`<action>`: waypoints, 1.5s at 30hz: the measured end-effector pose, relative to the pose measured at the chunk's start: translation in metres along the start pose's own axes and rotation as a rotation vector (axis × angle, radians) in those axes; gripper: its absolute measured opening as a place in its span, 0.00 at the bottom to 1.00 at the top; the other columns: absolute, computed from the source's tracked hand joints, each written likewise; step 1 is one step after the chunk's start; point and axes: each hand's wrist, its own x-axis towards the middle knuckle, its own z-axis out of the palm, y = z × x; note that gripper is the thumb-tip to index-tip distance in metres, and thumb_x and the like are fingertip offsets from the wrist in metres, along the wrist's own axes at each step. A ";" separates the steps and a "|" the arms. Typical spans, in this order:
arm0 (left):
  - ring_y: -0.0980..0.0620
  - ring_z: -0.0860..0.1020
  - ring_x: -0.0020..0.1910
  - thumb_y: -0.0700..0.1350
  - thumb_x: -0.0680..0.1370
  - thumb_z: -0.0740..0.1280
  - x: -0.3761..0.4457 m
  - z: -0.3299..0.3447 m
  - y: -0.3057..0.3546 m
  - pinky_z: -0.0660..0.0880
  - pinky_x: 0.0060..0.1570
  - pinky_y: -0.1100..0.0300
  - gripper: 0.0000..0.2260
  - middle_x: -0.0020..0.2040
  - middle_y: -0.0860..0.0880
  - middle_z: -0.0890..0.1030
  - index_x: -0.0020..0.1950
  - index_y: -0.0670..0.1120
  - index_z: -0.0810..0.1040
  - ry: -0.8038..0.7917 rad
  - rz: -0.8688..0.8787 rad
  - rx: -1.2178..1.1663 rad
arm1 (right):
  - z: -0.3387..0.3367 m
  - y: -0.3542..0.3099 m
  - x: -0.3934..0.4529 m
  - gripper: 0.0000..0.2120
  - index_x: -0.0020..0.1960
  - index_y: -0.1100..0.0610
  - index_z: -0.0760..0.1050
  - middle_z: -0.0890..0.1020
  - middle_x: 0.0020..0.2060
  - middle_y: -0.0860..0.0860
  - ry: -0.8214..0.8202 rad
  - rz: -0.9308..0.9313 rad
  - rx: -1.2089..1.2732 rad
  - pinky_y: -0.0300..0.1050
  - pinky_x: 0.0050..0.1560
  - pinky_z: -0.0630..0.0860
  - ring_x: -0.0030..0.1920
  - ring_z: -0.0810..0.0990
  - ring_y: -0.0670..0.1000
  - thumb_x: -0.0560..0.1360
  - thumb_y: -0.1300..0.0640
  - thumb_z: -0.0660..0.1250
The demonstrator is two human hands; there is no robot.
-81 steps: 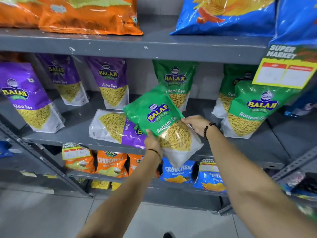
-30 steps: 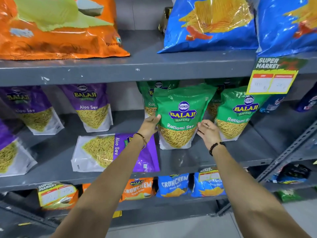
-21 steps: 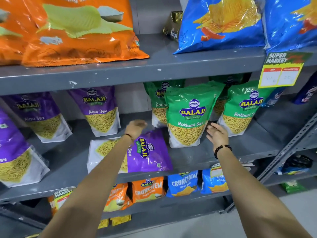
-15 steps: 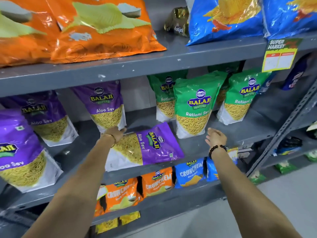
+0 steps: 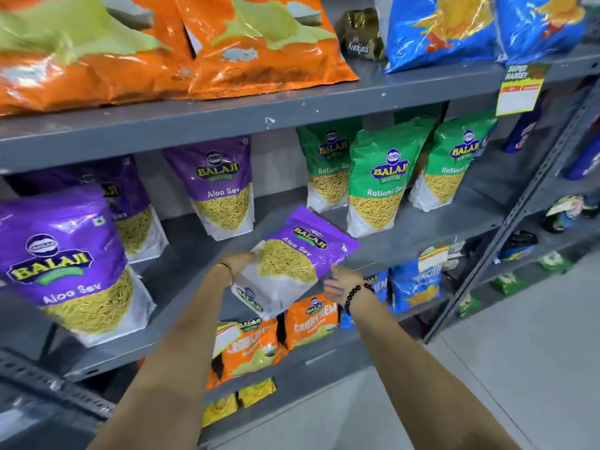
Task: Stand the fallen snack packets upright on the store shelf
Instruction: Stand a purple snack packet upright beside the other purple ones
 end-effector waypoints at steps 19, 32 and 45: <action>0.49 0.71 0.48 0.48 0.75 0.68 -0.039 -0.003 -0.029 0.67 0.41 0.57 0.08 0.47 0.45 0.74 0.40 0.45 0.75 0.036 -0.063 -0.332 | 0.011 0.011 0.026 0.10 0.41 0.58 0.72 0.80 0.33 0.53 -0.252 -0.032 0.190 0.48 0.40 0.77 0.28 0.77 0.48 0.76 0.52 0.64; 0.57 0.83 0.36 0.36 0.64 0.75 -0.093 -0.027 -0.026 0.78 0.37 0.65 0.11 0.36 0.53 0.86 0.43 0.47 0.80 -0.134 0.248 -0.472 | -0.019 -0.058 -0.005 0.24 0.41 0.52 0.82 0.87 0.35 0.48 -0.720 -0.360 0.092 0.40 0.32 0.82 0.32 0.84 0.46 0.47 0.52 0.83; 0.47 0.82 0.49 0.47 0.54 0.77 -0.101 -0.036 -0.025 0.81 0.46 0.56 0.27 0.51 0.42 0.82 0.52 0.46 0.79 -0.123 0.315 -0.477 | -0.008 -0.076 -0.009 0.24 0.41 0.51 0.84 0.87 0.37 0.47 -0.913 -0.398 -0.019 0.39 0.37 0.82 0.36 0.85 0.45 0.46 0.51 0.84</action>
